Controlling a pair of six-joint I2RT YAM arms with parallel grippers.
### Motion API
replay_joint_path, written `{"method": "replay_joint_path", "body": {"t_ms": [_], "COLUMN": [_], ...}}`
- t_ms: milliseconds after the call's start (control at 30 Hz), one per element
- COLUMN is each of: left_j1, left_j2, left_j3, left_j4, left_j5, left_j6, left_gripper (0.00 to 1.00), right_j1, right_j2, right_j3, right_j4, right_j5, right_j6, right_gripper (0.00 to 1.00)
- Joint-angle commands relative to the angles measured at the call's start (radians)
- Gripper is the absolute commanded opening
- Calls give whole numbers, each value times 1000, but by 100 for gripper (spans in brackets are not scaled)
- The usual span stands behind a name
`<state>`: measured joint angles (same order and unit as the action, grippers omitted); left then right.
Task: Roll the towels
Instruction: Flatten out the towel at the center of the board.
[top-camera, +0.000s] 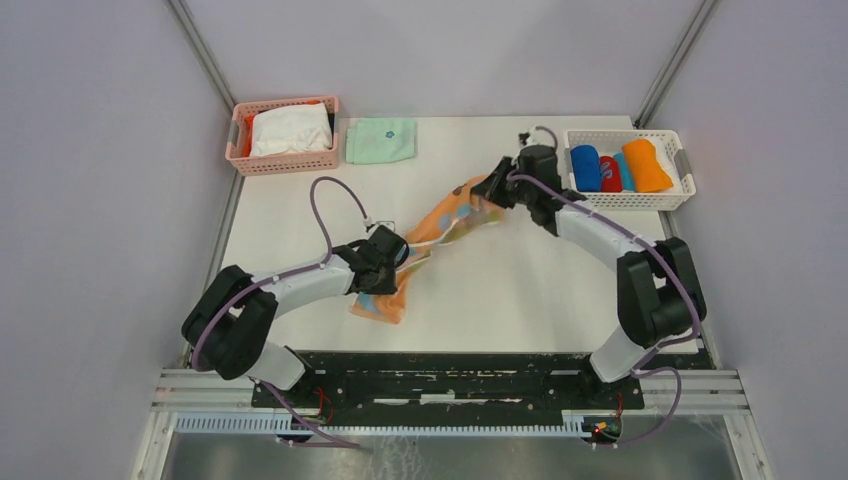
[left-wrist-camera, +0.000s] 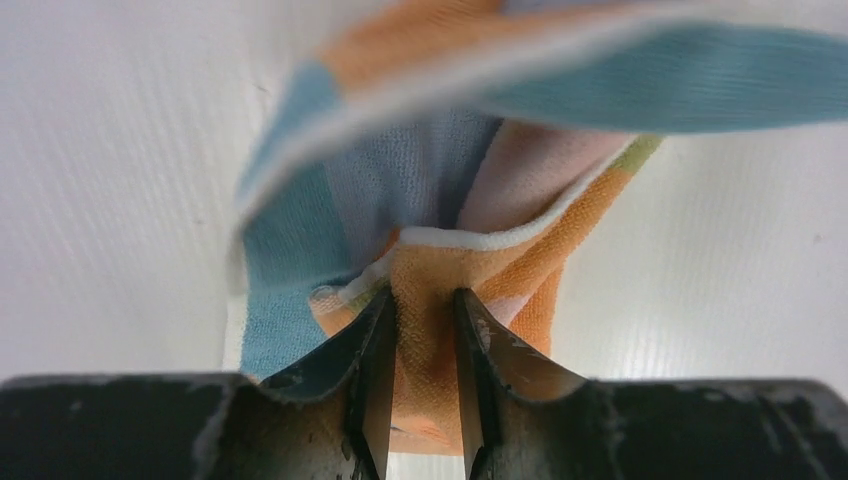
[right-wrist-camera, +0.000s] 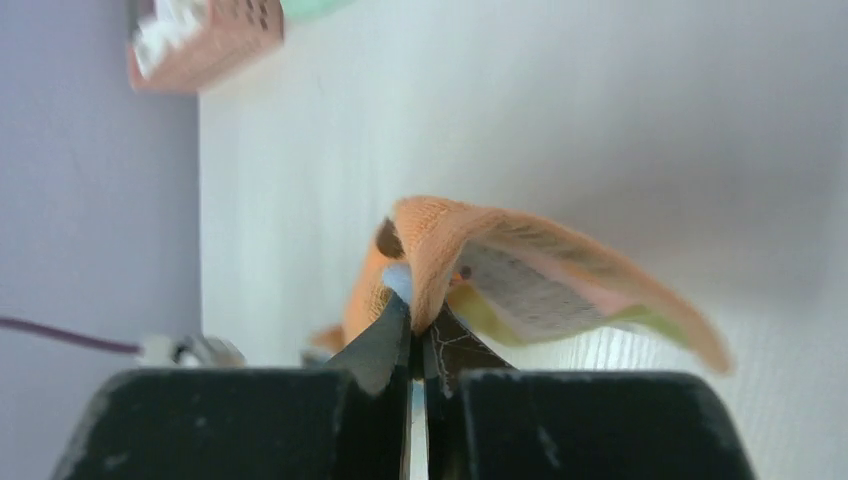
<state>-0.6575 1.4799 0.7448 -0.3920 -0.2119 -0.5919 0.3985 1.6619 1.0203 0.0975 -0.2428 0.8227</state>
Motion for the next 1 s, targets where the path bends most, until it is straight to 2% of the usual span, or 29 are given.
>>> {"method": "replay_joint_path", "body": {"t_ms": [0,167,267,333,533,667,833,967], "left_j1": [-96,-153,-154,-153,-153,-152,-130,-38], "left_j2": [-3,-44,-60,-55,-64,-157,-269,-328], "left_j3": [-18,-19,-10,12,63,55,40,-30], "left_j4": [-101,-147,-141,-148,-162,-160,-212,-222], "left_j5": [-9,-5,-14,-38,-64,-41,-57,-44], "left_j6": [-54,-79,-78,-71,-77,-99,-157,-214], "left_gripper": [34,34,38,41,53,64,71,71], "right_j1": [-112,-200,-208,-208,-211,-210,-209,-210], "right_j2": [-77,-6,87,118,83,43,103,120], "right_j3": [190,315,454,478,353,227,226,198], "right_j4": [-268,-354,-470,-519,-601,-567,-545,-467], "right_j5": [81,163,141,97,110,113,24,-8], "right_j6": [8,-6,-112,-174,-341,-420,-423,-366], "right_gripper": [10,38,50,55,63,65,65,65]}}
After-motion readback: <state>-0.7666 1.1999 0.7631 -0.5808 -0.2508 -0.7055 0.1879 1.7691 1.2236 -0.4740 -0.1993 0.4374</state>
